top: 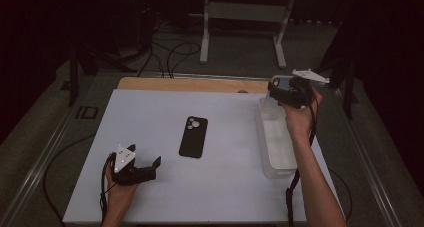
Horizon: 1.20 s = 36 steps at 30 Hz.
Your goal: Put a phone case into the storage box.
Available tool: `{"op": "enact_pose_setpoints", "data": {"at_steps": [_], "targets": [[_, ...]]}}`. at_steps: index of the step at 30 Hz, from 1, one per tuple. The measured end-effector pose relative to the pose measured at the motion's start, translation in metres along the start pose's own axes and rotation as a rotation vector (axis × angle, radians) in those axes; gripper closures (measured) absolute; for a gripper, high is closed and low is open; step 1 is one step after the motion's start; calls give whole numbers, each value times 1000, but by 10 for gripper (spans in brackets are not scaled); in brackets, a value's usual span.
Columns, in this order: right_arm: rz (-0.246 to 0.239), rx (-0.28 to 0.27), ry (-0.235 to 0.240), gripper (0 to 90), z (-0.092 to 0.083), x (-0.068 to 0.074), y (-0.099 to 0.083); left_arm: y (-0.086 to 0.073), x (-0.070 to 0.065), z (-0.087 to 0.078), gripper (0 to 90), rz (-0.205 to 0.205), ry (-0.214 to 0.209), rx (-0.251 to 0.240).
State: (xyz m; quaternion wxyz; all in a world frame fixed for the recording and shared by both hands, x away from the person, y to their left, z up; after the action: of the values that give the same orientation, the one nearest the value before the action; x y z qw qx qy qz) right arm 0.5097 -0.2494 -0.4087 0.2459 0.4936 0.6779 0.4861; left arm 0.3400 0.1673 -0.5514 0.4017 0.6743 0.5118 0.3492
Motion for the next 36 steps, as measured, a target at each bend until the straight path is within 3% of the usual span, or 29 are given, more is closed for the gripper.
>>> {"op": "enact_pose_setpoints", "data": {"at_steps": [6,22,36], "targets": [[21,20,-6,167,5,-6,-8,0,0,0,12,2,0,1],[-19,128,-55,167,26,-12,-37,0,0,0,12,1,0,1],[1,199,-73,166,39,-19,-57,0,-1,0,13,3,-1,2]]}}
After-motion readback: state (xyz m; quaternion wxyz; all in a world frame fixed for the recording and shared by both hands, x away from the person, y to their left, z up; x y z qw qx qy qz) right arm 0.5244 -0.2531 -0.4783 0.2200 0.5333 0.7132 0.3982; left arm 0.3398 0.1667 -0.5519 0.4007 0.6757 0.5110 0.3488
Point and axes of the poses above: each handheld gripper's, and its own axes: z roughly forward along the jaws, y roughly out of its top, x roughly to its left, the point moved 10 cm from there along z, roughly forward along the jaws, and after that the axes turned 13 degrees about y, right-handed, at the moved point
